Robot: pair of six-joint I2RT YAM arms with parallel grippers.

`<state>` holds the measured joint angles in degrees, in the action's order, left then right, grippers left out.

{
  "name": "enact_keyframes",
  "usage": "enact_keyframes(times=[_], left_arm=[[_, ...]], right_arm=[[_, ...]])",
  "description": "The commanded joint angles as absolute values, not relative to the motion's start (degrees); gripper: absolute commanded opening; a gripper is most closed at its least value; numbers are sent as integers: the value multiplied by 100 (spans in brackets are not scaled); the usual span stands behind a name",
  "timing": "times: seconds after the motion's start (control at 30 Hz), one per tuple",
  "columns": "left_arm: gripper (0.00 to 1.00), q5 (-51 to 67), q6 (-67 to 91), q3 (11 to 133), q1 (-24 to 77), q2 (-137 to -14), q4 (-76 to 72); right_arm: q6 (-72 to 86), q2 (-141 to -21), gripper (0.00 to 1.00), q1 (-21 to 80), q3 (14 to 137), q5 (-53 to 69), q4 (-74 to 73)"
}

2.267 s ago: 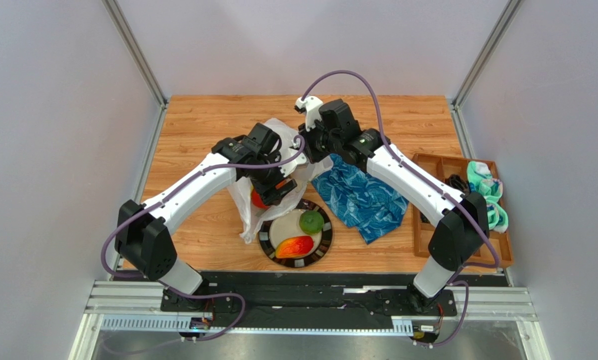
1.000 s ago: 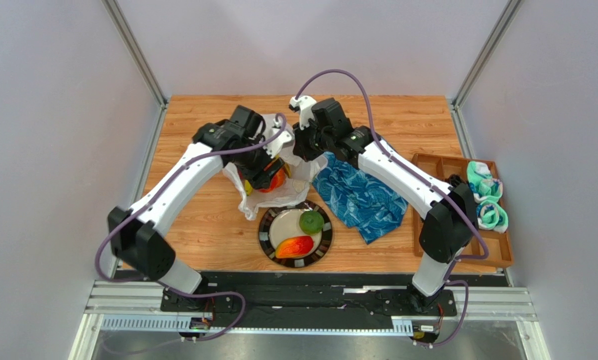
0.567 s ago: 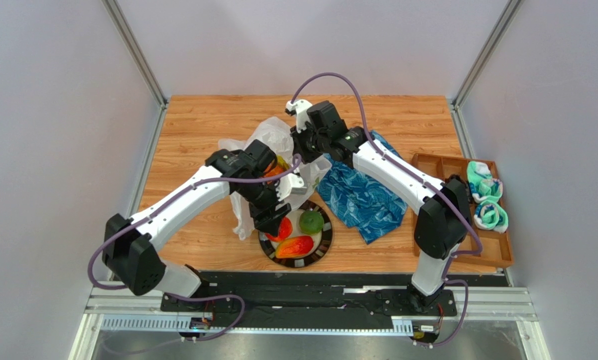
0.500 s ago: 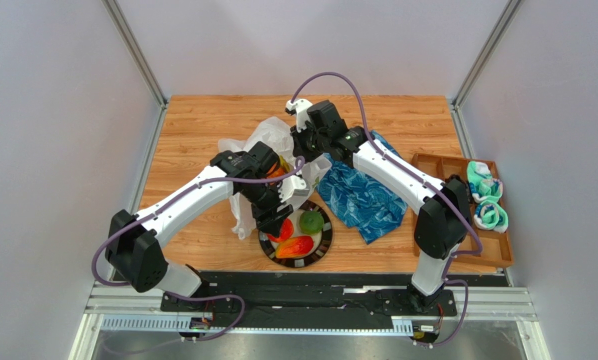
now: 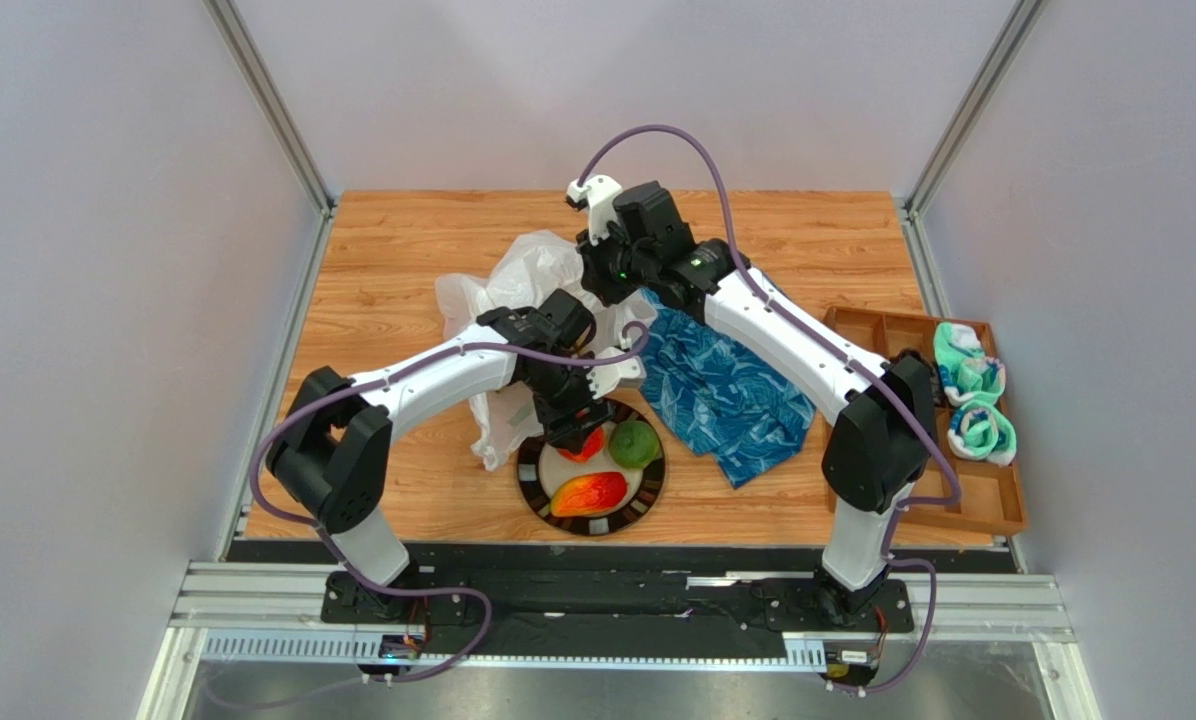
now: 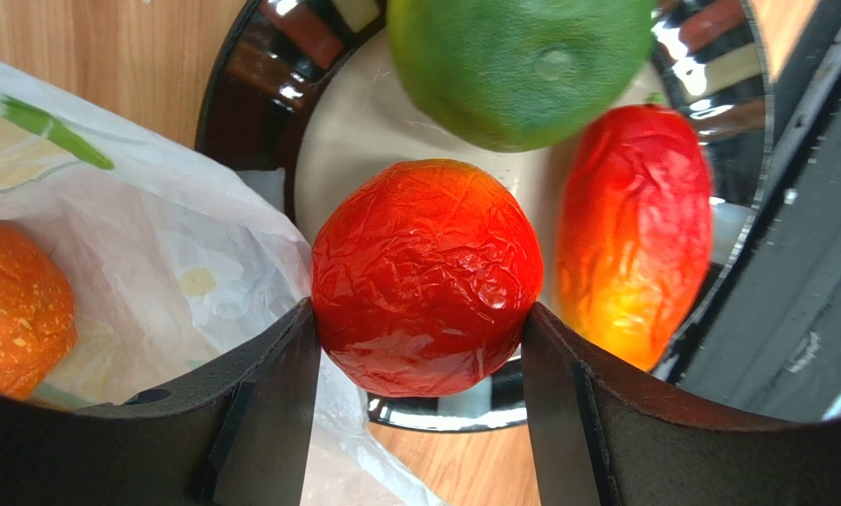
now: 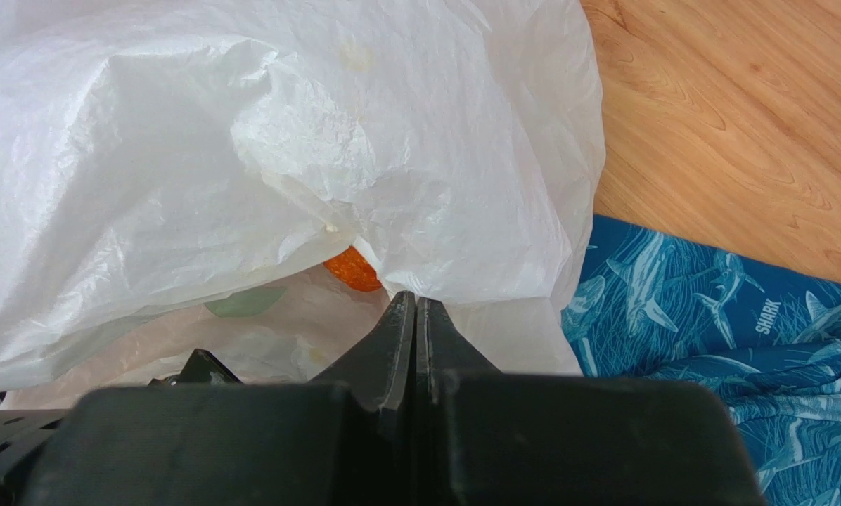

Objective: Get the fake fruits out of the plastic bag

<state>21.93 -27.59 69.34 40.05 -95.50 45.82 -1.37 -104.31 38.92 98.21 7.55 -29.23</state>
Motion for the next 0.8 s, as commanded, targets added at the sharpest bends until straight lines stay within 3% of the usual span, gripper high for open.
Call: enact_keyframes(times=[0.0,0.1,0.13,0.17,0.23,0.53,0.6,0.63,0.67,0.77], left_arm=[[29,1934,-2848,6908,4025,-9527,4245],[50,1837,-2752,6987,4025,-9668,4368],[61,1820,-2751,7013,4025,-9616,4403],[65,1819,-2742,7022,4025,-9528,4421],[71,1907,-2725,7197,4017,-9142,4639],[81,1828,-2522,7313,3508,-7857,4694],[79,2047,-2733,7347,3358,-8093,4851],[67,2248,-2820,7504,3340,-8173,5139],[62,2729,-2891,7584,3340,-8235,5289],[55,3242,-2708,7585,3401,-8376,5388]], right_arm=[[-150,-10556,0,3876,10063,756,-2777],[-132,-10573,0,3876,10055,791,-2769],[-132,-10573,0,3876,10063,808,-2777],[-123,-10573,0,3876,10063,817,-2795],[-123,-10547,0,3867,10055,817,-2812],[-185,-10494,0,3876,9888,800,-2795],[-185,-10520,0,3867,9905,809,-2795],[-185,-10547,0,3876,9897,809,-2795],[-193,-10547,0,3876,9905,809,-2795],[-246,-10556,0,3876,9896,765,-2795]])
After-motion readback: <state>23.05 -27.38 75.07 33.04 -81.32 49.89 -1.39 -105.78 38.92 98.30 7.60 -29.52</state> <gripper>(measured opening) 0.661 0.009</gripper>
